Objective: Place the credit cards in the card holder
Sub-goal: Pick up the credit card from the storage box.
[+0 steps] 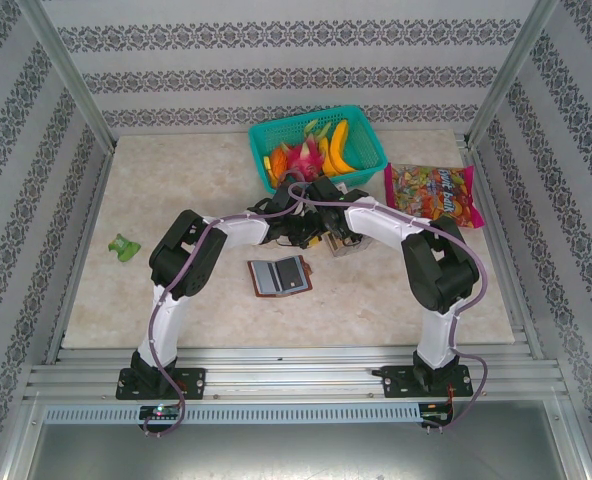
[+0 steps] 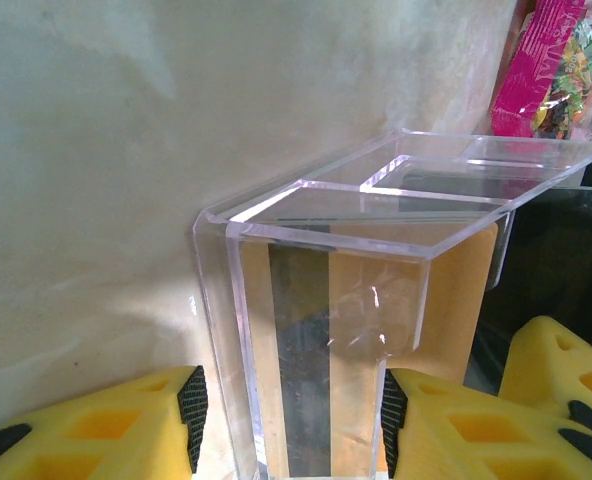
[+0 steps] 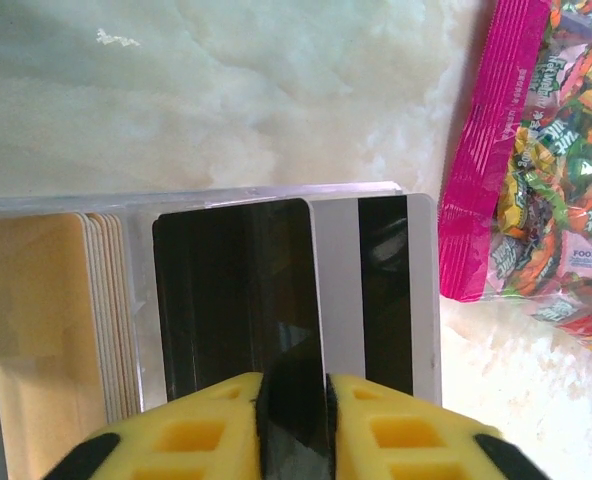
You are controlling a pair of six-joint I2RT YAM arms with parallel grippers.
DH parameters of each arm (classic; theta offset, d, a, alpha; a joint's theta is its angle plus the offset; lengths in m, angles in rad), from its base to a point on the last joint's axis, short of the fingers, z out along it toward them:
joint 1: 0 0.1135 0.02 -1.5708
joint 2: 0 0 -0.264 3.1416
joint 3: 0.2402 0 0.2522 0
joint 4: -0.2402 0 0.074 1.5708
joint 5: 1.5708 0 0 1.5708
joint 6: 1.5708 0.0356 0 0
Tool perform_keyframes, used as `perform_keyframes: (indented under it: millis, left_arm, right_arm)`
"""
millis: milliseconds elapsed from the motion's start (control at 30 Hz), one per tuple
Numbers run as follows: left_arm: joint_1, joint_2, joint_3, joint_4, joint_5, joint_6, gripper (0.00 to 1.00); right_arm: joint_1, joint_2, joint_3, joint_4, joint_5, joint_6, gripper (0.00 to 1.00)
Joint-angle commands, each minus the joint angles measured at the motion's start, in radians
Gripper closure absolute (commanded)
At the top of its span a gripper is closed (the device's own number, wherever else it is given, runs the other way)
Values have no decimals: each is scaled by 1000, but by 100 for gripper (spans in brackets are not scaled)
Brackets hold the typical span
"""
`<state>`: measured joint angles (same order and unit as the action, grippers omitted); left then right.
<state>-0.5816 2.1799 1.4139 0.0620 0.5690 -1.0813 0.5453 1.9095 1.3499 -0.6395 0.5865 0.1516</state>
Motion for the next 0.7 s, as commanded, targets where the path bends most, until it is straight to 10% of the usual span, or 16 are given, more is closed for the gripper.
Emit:
perform_keyframes:
  millis: [0,667]
  left_arm:
    - [-15,23,-6,-60,-12,23,49]
    - [-18,-25,-3,-70,-16,53,49]
  right_arm:
    - [-10,-29,-17,-15,41,-1,81]
    - [-18,-148,-10,-76,-165,68,100]
